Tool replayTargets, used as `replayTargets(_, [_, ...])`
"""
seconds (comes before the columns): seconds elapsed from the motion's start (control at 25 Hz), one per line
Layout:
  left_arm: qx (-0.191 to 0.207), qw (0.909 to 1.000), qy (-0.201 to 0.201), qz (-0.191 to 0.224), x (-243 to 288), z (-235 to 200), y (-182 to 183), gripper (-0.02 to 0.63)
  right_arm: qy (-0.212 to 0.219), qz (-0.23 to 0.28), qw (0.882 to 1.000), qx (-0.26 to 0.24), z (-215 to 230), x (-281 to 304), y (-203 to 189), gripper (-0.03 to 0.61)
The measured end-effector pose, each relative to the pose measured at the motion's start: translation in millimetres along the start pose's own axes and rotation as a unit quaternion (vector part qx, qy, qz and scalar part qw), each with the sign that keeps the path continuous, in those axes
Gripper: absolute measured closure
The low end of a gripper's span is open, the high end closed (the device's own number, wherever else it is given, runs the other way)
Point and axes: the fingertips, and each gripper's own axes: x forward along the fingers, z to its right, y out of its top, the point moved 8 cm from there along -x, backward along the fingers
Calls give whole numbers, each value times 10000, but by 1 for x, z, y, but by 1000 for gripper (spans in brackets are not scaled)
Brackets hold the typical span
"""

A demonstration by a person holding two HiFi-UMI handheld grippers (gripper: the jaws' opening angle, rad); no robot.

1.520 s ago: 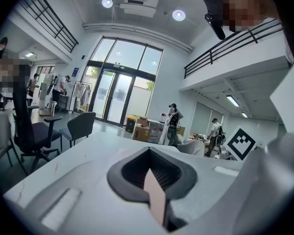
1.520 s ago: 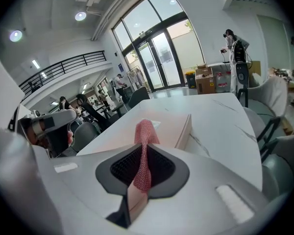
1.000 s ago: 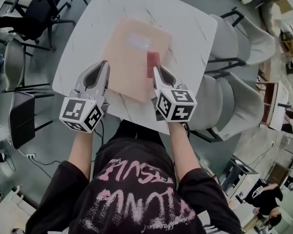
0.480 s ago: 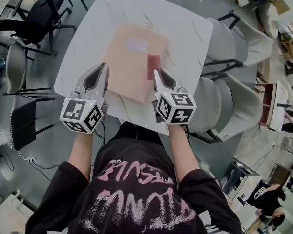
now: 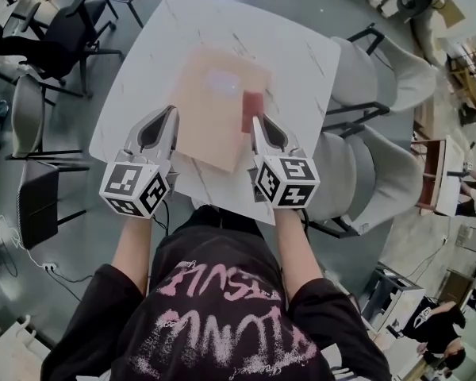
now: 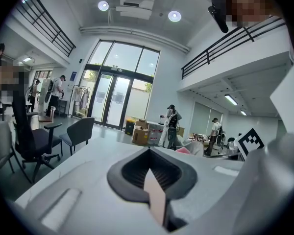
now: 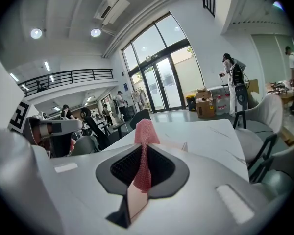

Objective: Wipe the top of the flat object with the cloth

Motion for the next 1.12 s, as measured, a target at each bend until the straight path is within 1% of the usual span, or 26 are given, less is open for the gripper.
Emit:
replayTargets(0.16, [17, 10000, 9, 80, 0, -3, 7, 614, -3, 77, 10000, -27, -3, 1, 5, 528])
replayTargets(0.36, [59, 9998, 54, 158, -2, -5, 14, 614, 8, 132, 9997, -211, -7, 1, 11, 532])
replayTargets(1.12, [264, 9979, 94, 589, -17, 1, 45, 614, -71, 668, 9974, -246, -5, -21, 38, 531])
